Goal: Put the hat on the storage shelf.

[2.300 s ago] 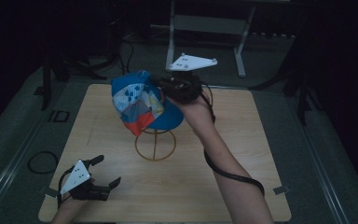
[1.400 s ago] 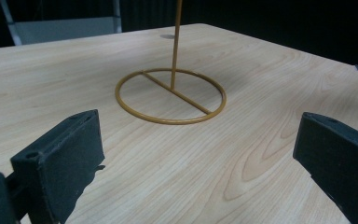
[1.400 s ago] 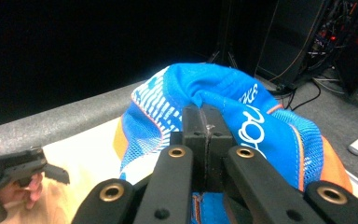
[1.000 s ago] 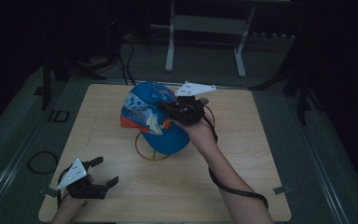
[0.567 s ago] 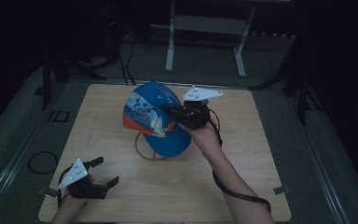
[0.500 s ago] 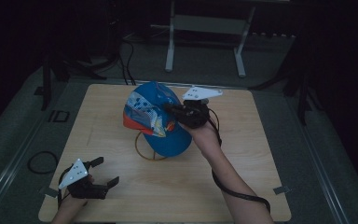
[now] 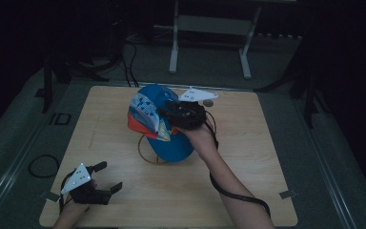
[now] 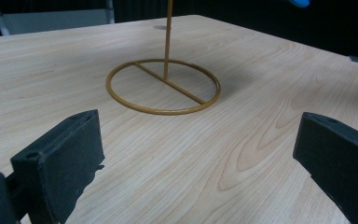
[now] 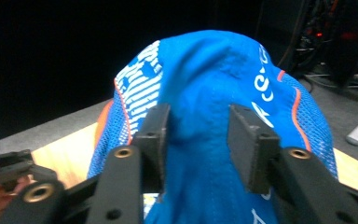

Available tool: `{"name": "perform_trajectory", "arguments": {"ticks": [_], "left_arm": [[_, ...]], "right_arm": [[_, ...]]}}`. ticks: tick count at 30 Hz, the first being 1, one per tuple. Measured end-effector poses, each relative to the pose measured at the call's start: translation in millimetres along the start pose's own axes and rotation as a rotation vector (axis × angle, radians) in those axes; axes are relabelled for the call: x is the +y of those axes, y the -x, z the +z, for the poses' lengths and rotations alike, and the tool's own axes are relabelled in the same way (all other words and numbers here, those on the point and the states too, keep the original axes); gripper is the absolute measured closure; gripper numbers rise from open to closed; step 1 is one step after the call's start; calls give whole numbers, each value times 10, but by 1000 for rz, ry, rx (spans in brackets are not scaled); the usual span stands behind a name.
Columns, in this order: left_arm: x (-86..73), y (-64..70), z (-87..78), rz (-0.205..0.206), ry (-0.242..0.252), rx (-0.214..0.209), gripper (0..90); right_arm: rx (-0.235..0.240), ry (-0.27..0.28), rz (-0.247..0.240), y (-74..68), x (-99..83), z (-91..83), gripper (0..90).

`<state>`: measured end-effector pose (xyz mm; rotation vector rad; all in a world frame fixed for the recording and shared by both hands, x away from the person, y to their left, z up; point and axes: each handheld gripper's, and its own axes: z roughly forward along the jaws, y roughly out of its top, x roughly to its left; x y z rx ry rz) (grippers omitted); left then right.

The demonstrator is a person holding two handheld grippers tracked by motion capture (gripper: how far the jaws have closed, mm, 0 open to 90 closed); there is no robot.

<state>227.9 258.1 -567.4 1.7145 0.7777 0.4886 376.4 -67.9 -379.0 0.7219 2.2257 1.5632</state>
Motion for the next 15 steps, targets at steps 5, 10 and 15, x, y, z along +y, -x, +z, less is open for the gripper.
{"name": "perform_trajectory", "arguments": {"ticks": [5, 10, 15], "left_arm": [[-10, 1, 13, -8, -3, -9, 19], [-15, 22, 23, 3, -8, -16, 19], [-17, 14, 21, -5, -1, -17, 19]], "right_arm": [[12, -1, 13, 12, -29, -3, 553], [18, 19, 34, 33, -100, -76, 453], [28, 23, 37, 30, -150, -166, 427]]}}
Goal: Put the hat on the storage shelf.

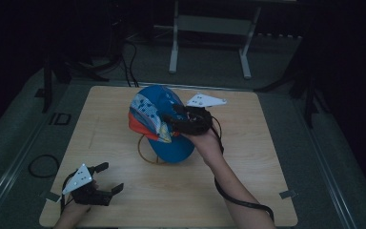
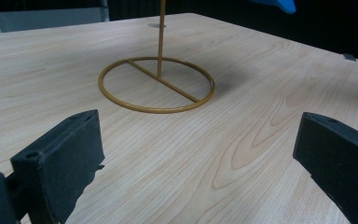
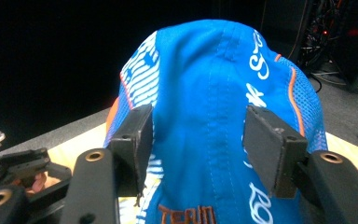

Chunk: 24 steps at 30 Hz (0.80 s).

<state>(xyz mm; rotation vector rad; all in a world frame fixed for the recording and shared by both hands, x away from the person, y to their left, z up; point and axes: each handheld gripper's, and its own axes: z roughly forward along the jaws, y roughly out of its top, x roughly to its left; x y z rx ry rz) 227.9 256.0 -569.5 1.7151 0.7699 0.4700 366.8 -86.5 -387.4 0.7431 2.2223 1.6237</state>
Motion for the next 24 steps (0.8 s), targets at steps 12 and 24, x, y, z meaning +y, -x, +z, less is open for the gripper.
{"name": "perform_trajectory", "arguments": {"ticks": [12, 24], "left_arm": [[-4, -5, -1, -1, 1, 2, 19], [0, -7, -15, -6, 10, 6, 19]], "right_arm": [[-13, 19, -28, -11, -92, -162, 352], [13, 27, 6, 88, -206, -241, 259]]}}
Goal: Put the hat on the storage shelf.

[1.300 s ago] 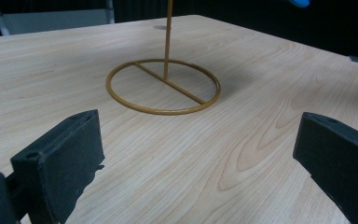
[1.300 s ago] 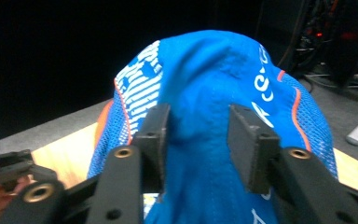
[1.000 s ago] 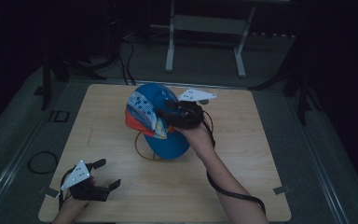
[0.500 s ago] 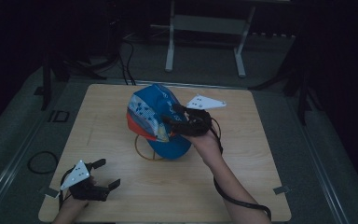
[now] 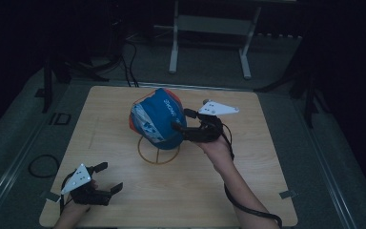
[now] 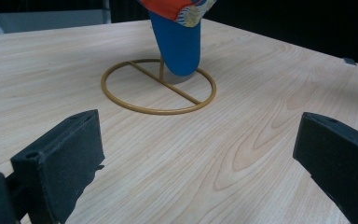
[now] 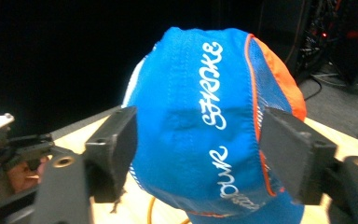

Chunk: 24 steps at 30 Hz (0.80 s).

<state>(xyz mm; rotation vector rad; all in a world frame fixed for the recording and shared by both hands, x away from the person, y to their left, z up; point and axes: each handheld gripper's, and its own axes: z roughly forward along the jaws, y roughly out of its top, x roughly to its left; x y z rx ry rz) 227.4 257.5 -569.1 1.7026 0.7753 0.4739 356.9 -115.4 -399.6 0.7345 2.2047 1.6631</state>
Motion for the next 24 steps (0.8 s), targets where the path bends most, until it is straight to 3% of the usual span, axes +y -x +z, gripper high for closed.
{"name": "perform_trajectory", "arguments": {"ticks": [3, 9, 15, 24], "left_arm": [[0, 3, -5, 6, 1, -1, 19], [-8, 11, -13, 2, 2, 3, 19], [-8, 26, -14, 13, 2, -1, 19], [-16, 27, -8, 29, -7, 20, 19]], "right_arm": [[31, 28, 4, -7, -14, -25, 163], [50, 55, -10, -5, -124, -68, 142], [28, 4, -51, 10, -260, -86, 142], [14, -28, -63, 85, -425, -144, 142]]}}
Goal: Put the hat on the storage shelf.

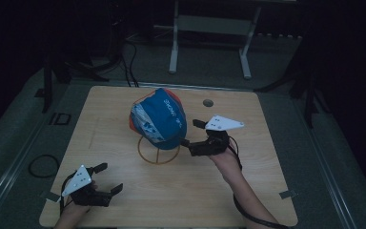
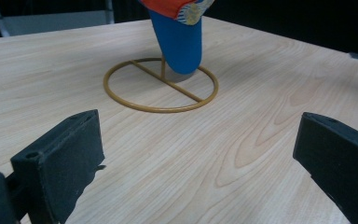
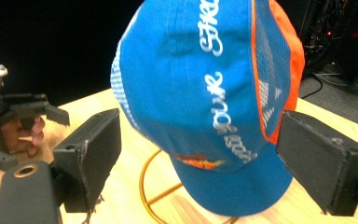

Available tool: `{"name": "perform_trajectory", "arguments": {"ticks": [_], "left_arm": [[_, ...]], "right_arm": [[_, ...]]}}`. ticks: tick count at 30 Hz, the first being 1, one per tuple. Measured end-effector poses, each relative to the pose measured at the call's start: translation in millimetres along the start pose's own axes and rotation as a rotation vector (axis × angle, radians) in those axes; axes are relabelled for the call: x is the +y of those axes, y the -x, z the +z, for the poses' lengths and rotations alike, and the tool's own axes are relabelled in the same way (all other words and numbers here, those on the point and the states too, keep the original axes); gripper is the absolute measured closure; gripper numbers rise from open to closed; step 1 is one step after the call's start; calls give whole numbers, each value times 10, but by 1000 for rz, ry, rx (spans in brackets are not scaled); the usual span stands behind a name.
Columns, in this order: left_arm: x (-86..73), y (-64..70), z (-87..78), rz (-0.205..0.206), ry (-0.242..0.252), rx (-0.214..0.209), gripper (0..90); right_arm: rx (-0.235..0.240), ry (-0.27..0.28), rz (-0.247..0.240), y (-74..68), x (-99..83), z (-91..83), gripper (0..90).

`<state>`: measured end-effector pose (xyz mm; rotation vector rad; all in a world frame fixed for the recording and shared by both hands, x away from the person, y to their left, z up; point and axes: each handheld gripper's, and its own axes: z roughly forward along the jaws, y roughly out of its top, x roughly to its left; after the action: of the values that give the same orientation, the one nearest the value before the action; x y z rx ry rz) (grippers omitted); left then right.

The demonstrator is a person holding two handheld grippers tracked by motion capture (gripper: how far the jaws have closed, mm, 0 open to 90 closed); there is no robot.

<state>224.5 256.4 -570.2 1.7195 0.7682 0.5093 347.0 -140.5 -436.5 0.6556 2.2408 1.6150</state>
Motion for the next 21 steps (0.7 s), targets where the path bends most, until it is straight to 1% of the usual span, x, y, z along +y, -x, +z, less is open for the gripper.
{"name": "perform_trajectory", "arguments": {"ticks": [3, 6, 8, 9, 12, 14, 16, 18, 19, 21], "left_arm": [[0, -6, -4, 0, 2, 5, 19], [-2, -9, -6, -2, -2, 9, 19], [-3, -8, -6, 3, -5, 12, 19], [-5, -8, -8, 4, -5, 13, 19], [-8, -15, -13, 6, -5, 18, 19], [-10, -19, -15, 0, -4, 18, 19], [-16, -22, -18, -5, 5, 14, 19], [-17, -22, -18, -2, 7, 16, 19], [-16, -23, -18, -3, 7, 17, 19], [-16, -23, -19, -3, 7, 18, 19]], "right_arm": [[-6, -16, -12, 14, -78, -7, 143], [1, -25, -12, 35, -155, -18, 143], [17, -24, -10, 49, -218, -36, 143], [17, -30, -11, 52, -238, -40, 143], [32, -50, -23, 57, -323, -50, 144], [33, -63, -32, 55, -384, -57, 143], [45, -72, -24, 56, -454, -62, 144], [44, -89, -13, 54, -530, -56, 144], [46, -89, -3, 53, -585, -48, 143], [49, -103, 2, 53, -657, -29, 144]]}}
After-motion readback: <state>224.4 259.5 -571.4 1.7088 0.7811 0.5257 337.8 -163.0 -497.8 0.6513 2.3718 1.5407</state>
